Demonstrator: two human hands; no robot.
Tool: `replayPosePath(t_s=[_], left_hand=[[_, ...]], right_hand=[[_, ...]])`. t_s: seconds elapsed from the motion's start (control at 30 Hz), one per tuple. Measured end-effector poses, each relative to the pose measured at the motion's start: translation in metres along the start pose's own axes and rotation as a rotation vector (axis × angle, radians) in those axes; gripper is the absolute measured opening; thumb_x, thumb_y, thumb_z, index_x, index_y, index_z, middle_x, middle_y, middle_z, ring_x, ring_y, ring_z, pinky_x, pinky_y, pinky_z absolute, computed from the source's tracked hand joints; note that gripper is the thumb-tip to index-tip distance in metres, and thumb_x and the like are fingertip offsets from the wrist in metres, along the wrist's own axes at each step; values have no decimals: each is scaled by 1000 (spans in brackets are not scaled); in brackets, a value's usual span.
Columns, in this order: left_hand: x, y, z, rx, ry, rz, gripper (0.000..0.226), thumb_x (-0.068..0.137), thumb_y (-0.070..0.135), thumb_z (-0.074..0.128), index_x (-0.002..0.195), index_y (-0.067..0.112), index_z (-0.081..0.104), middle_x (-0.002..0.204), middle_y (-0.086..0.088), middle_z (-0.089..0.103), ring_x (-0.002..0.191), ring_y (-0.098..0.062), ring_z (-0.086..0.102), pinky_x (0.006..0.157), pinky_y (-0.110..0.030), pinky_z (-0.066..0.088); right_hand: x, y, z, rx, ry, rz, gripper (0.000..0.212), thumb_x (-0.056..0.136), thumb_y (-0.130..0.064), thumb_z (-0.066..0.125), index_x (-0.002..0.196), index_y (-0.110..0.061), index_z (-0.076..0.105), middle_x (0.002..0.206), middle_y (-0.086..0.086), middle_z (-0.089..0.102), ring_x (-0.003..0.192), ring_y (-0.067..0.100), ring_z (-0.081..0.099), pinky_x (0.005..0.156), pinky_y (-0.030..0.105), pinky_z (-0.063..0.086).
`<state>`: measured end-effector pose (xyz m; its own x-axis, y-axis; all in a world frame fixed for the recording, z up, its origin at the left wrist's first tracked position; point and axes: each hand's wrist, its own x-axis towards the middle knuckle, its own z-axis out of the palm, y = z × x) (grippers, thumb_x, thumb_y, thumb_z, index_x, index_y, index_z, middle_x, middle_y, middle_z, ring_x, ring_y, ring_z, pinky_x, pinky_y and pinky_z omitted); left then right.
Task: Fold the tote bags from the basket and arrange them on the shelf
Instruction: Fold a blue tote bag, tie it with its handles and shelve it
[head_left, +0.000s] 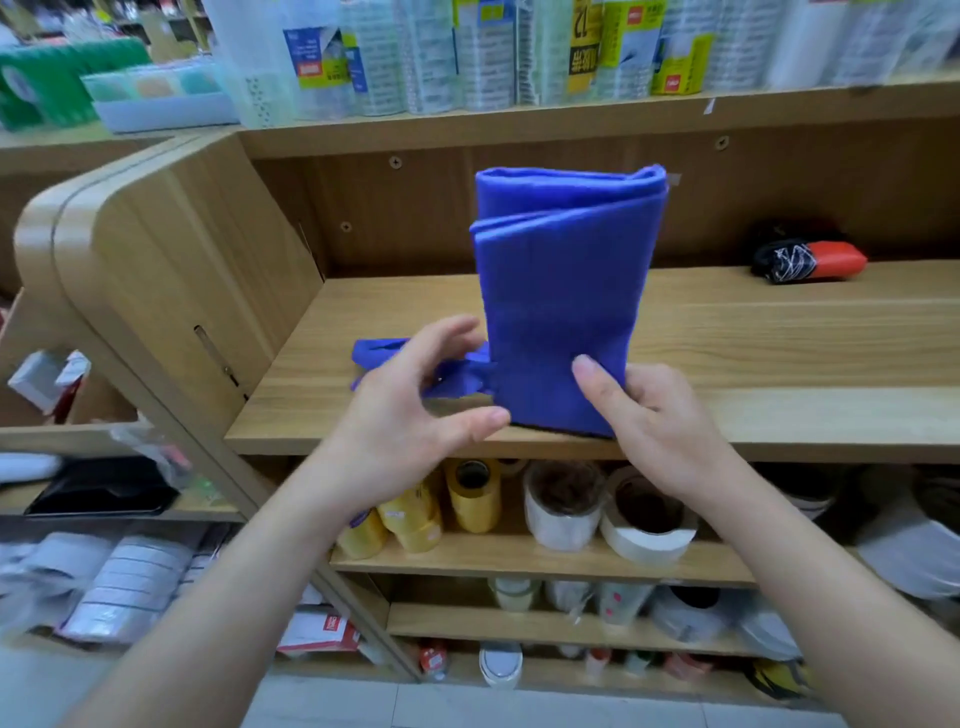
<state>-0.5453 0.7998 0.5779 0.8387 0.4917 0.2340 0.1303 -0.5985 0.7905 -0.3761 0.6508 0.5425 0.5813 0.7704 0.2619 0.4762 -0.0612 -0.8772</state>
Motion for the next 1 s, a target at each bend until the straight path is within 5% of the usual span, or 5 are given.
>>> replayPosePath(t_s=[0.17,0.37,0.5,0.67,1.0], left_hand=[[20,-12,34,141,45,-89,22,88,39,68,79,20,63,70,8,63,66,-8,56,64,-32,43],[15,4,47,380,106,-174,58,78,44,74,125,38,41,83,12,65,90,-16,62,73,-34,45],[11,4,45,648,225,138,61,77,43,74,132,33,48,109,8,53,107,-18,50,88,-41,43],[16,-15,38,716,-351,251,88,75,74,45,150,30,34,160,6,25,148,-10,18,120,-42,21],[15,-23,30,295,-151,254,51,78,-5,58,115,28,71,116,13,70,112,-6,61,97,-21,46]], right_hand=[[-2,-4,-3,258,81,65,39,90,-4,66,122,-26,58,106,-9,73,102,5,67,86,35,55],[1,-12,-3,-483,213,80,91,84,-38,70,150,-39,8,106,-8,62,88,18,61,69,29,39],[6,-4,-4,-766,101,108,68,88,-53,59,146,-35,29,123,0,46,109,26,55,84,38,46],[16,5,-16,-690,-45,72,42,94,-45,55,133,-30,58,132,-1,52,122,23,45,104,37,37],[57,-1,-38,-30,-174,275,72,90,-33,69,148,-43,27,125,-4,59,114,11,58,99,27,42]])
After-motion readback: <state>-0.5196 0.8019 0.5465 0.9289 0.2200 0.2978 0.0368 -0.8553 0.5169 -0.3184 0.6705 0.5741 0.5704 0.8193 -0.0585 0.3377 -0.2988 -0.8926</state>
